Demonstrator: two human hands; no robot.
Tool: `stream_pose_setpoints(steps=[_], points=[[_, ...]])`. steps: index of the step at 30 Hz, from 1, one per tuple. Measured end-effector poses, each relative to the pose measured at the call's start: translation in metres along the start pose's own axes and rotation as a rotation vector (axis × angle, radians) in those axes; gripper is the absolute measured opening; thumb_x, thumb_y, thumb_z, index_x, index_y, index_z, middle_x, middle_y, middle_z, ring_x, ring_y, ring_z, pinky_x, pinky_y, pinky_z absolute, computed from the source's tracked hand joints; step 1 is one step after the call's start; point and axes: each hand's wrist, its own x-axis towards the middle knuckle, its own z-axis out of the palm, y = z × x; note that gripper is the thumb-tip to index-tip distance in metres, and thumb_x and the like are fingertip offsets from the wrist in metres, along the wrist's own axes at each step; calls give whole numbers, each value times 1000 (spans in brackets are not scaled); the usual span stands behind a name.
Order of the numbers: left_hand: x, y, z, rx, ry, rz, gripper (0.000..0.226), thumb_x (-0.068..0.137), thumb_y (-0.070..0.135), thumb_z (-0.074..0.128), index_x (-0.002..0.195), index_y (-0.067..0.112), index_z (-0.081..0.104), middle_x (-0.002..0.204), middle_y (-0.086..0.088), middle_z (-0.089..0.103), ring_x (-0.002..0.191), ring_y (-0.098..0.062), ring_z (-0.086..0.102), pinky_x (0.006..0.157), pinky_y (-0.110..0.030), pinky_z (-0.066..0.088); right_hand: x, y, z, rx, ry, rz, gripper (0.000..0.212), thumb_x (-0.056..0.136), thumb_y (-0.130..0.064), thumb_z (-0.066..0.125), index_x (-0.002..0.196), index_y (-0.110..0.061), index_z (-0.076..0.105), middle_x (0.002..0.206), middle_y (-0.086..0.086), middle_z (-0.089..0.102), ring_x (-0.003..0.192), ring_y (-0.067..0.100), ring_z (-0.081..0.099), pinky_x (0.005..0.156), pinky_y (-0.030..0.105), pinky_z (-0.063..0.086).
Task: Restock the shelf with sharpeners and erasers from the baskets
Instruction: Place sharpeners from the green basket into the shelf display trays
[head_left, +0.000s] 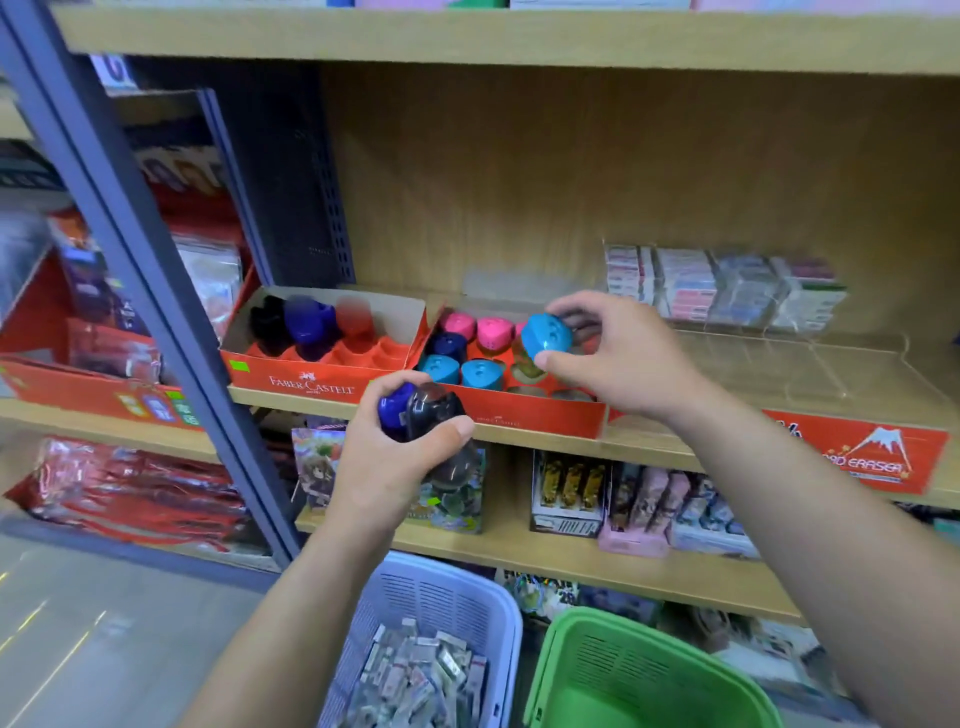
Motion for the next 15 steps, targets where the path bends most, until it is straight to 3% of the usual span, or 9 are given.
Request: stream_pose_setpoints(steps=[3,8,12,15], points=[[2,-6,-6,-18,19,-31,51,60,20,84,106,26,65,80,16,69,74,-8,67,69,-31,61,17,2,0,-146,-135,20,46,79,-31,83,123,-29,67,108,-10,68,96,9,66,93,34,55],[5,-10,-14,-31,11,-53,52,61,16,90,106,28,65,83,11,71,74,-9,70,63,-26,57,27,15,6,-144,-251,39,40,75,-41,84,111,-41,68,101,-15,70,93,7,68,93,40,57],[7,-10,-18,-25,26,-64,55,51,31,89,100,35,67,84,14,71,77,-10,70,66,-28,58,26,20,14,-235,-313,53,51,56,-75,67,101,-51,63,99,-23,68,94,1,67,103,43,48],[6,-10,-18,-21,27,-59,52,56,27,87,102,33,66,82,15,71,76,-9,70,66,-25,58,25,17,14,-323,-321,26,39,71,-73,62,104,-53,60,94,-29,63,95,-2,64,110,44,40]])
